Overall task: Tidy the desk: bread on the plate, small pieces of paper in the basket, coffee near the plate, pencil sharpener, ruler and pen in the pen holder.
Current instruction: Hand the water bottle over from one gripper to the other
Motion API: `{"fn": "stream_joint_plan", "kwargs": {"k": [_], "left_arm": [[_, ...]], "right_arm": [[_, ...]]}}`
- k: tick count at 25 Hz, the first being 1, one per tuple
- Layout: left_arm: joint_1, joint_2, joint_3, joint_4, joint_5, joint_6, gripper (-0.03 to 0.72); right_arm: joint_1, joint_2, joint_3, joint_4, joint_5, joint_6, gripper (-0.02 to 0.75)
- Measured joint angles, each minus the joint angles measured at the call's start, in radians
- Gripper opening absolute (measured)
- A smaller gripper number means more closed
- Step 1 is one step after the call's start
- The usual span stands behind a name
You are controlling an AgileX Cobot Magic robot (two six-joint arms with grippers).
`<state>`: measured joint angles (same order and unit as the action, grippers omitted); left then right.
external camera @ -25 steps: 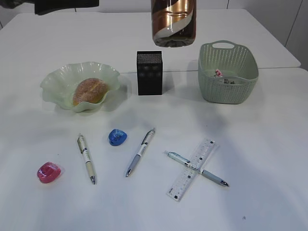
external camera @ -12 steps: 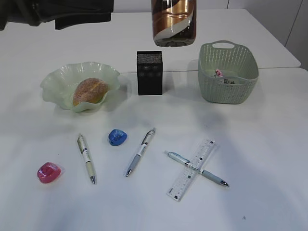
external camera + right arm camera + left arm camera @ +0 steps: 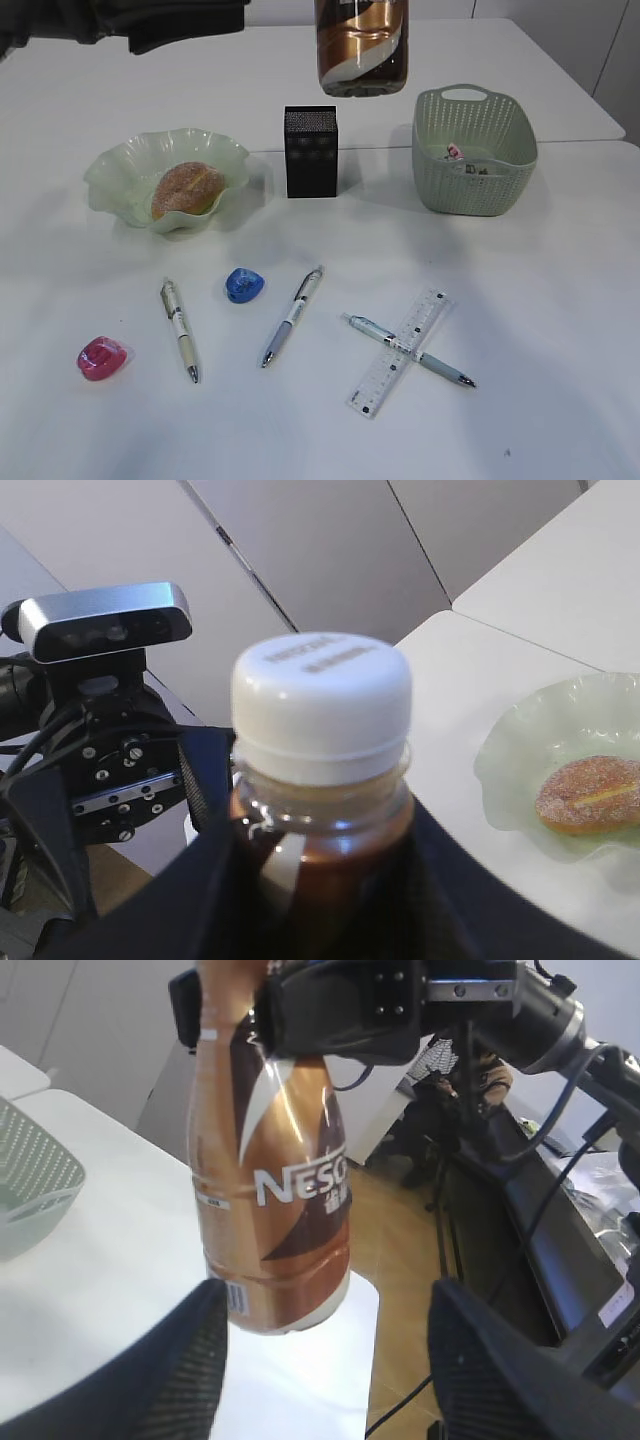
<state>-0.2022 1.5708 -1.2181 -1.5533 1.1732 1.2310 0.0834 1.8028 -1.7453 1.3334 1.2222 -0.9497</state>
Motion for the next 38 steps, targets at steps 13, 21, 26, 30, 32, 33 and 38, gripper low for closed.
{"fn": "stream_joint_plan", "kwargs": {"k": [13, 21, 26, 30, 32, 33, 38], "left_arm": [[-0.101, 0.122, 0.0, -0.023, -0.07, -0.007, 0.626], [-0.101, 0.136, 0.0, -0.094, -0.072, -0.007, 0.619], [-0.101, 0.137, 0.0, -0.101, -0.072, -0.007, 0.61], [-0.101, 0.14, 0.0, -0.109, -0.072, -0.007, 0.599], [-0.101, 0.141, 0.0, -0.115, -0.072, -0.007, 0.596], [-0.101, 0.142, -0.002, -0.119, -0.072, -0.007, 0.595], [-0.101, 0.142, -0.031, -0.123, -0.045, -0.007, 0.594]], "right_arm": [[0.0, 0.0, 0.0, 0.0, 0.0, -0.002, 0.311], [0.0, 0.0, 0.0, 0.0, 0.0, -0.002, 0.311], [0.0, 0.0, 0.0, 0.0, 0.0, 0.007, 0.311], [0.002, 0.0, 0.0, 0.0, 0.0, 0.035, 0.311], [0.004, 0.0, 0.0, 0.0, 0.0, 0.04, 0.311], [0.028, 0.0, 0.0, -0.009, -0.003, 0.048, 0.311], [0.071, 0.0, 0.0, -0.045, -0.003, 0.051, 0.311]]}}
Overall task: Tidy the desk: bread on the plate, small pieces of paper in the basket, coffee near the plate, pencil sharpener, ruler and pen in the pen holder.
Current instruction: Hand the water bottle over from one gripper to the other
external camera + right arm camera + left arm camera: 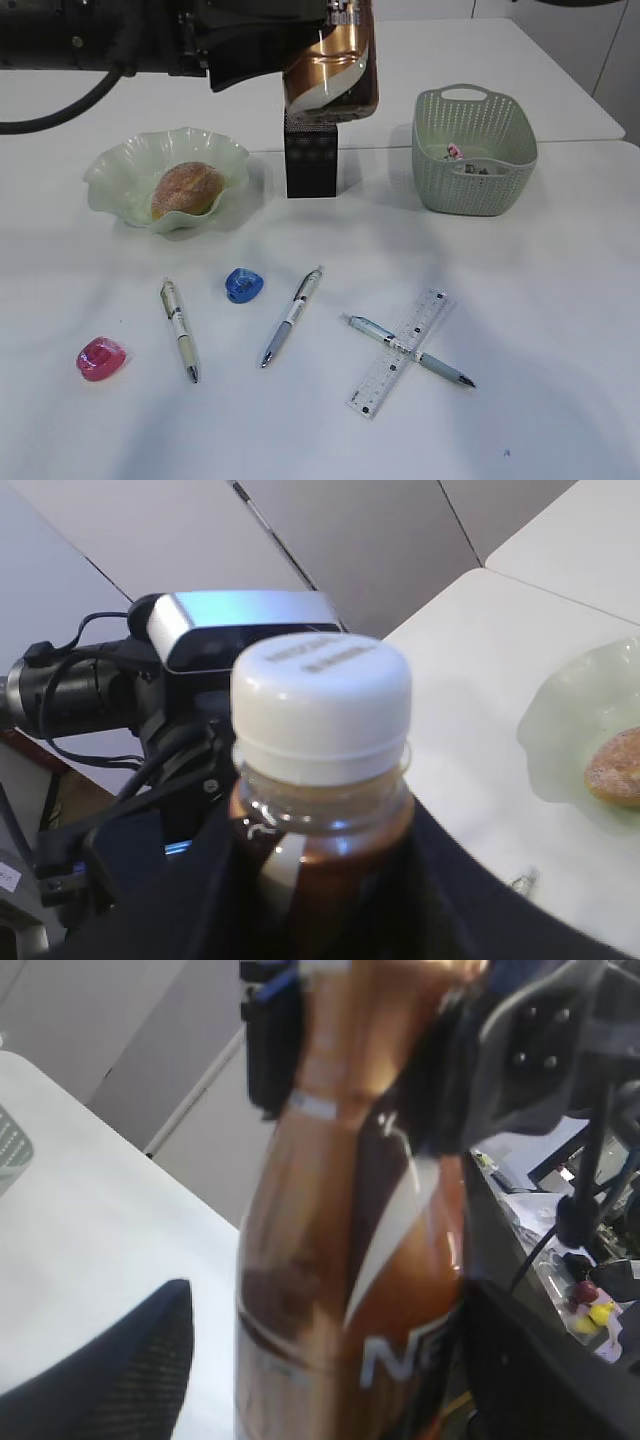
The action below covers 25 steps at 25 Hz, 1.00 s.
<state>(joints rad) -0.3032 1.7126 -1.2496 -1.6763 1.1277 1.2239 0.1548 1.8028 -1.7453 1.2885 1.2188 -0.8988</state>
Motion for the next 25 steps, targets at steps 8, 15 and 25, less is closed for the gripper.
{"fn": "stream_joint_plan", "kwargs": {"k": [8, 15, 25], "left_arm": [[-0.007, 0.0, -0.006, -0.024, 0.006, 0.0, 0.594], [-0.029, 0.016, -0.006, -0.049, 0.006, 0.0, 0.594], [-0.032, 0.047, -0.026, -0.068, 0.008, 0.0, 0.594]], "right_arm": [[0.009, 0.0, 0.0, -0.002, 0.0, 0.013, 0.311], [0.009, 0.0, 0.0, 0.0, 0.003, 0.022, 0.311], [0.009, 0.0, 0.0, -0.006, -0.002, 0.022, 0.311]]}}
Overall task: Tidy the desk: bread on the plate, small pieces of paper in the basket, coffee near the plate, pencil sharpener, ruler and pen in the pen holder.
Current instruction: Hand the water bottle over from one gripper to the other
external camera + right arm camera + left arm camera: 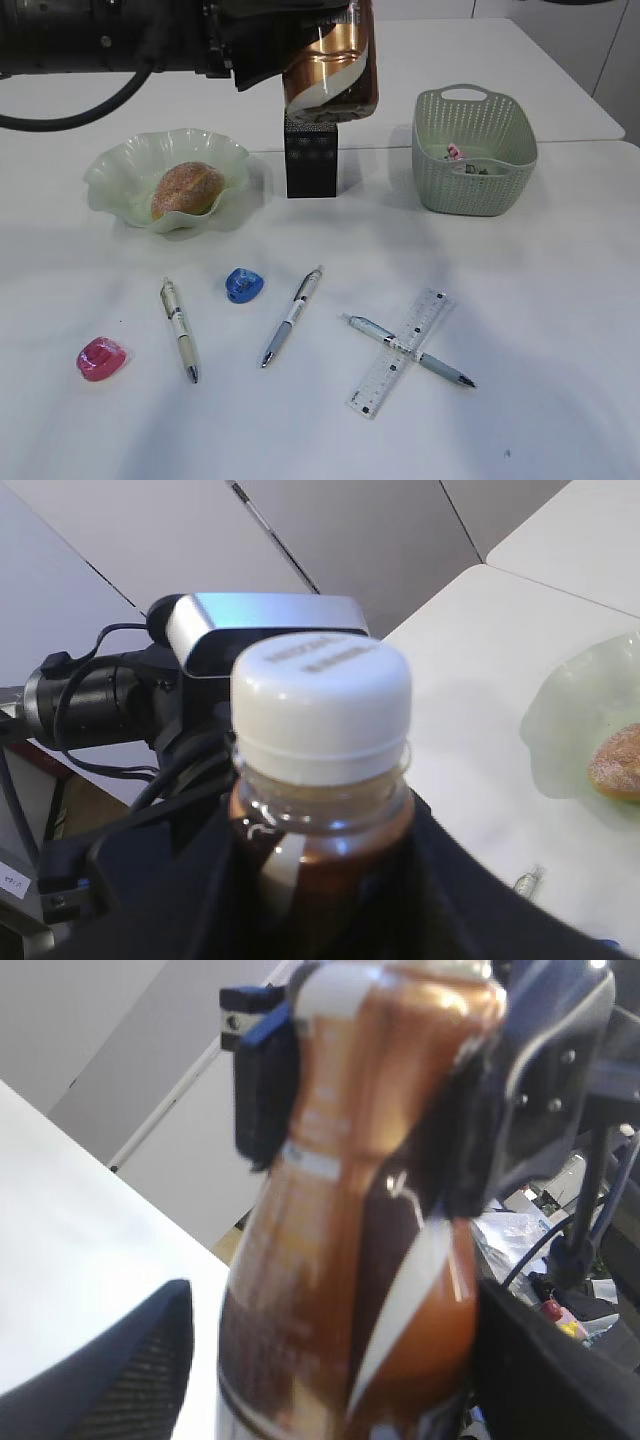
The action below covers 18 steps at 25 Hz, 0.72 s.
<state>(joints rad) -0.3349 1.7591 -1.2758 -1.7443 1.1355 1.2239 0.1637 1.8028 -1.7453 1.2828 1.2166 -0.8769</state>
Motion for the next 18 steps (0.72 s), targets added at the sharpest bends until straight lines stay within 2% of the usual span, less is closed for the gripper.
{"fn": "stream_joint_plan", "kwargs": {"k": [7, 12, 18], "left_arm": [[-0.042, 0.044, -0.074, -0.003, -0.004, 0.0, 0.594], [-0.044, 0.048, -0.082, -0.003, -0.01, 0.0, 0.585], [-0.044, 0.049, -0.082, -0.002, -0.01, 0.0, 0.452]], "right_arm": [[0.0, 0.0, 0.0, 0.003, 0.0, 0.0, 0.311], [0.0, 0.0, 0.0, 0.004, 0.0, 0.0, 0.311], [0.0, 0.0, 0.0, 0.002, 0.0, 0.0, 0.311]]}}
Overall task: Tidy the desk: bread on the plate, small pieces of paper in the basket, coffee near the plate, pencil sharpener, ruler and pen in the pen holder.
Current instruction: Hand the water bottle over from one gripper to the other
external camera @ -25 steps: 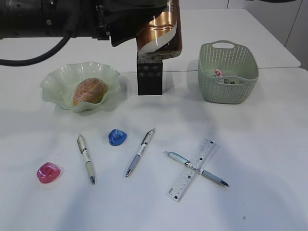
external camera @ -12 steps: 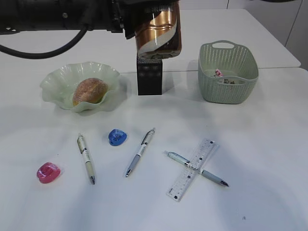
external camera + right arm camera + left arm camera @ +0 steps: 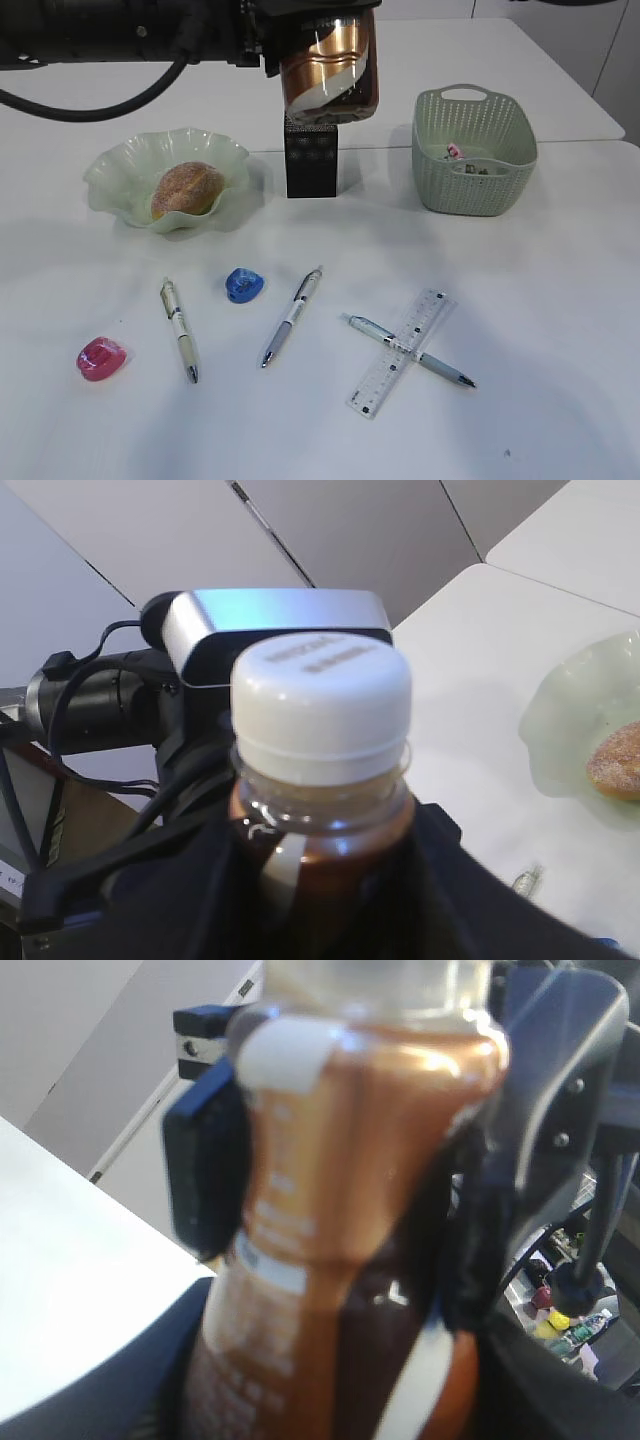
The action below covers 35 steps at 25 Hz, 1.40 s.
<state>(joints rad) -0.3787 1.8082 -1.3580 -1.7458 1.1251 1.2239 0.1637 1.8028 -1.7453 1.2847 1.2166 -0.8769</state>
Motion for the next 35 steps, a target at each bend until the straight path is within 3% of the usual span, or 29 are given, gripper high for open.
{"fn": "stream_joint_plan", "kwargs": {"k": [9, 27, 32, 35], "left_arm": [[-0.002, 0.0, -0.001, 0.006, 0.002, 0.0, 0.405], [-0.002, 0.0, -0.001, 0.006, 0.007, 0.0, 0.397], [-0.002, 0.0, -0.001, 0.004, 0.01, 0.0, 0.394], [-0.002, 0.0, -0.001, 0.009, 0.015, 0.002, 0.393]], "right_arm": [[0.0, 0.0, 0.0, -0.002, 0.0, 0.0, 0.311], [0.0, 0.0, 0.0, 0.004, 0.0, 0.0, 0.323], [0.0, 0.0, 0.0, 0.008, 0.0, 0.0, 0.343], [0.0, 0.0, 0.0, 0.037, 0.0, 0.004, 0.41]]}}
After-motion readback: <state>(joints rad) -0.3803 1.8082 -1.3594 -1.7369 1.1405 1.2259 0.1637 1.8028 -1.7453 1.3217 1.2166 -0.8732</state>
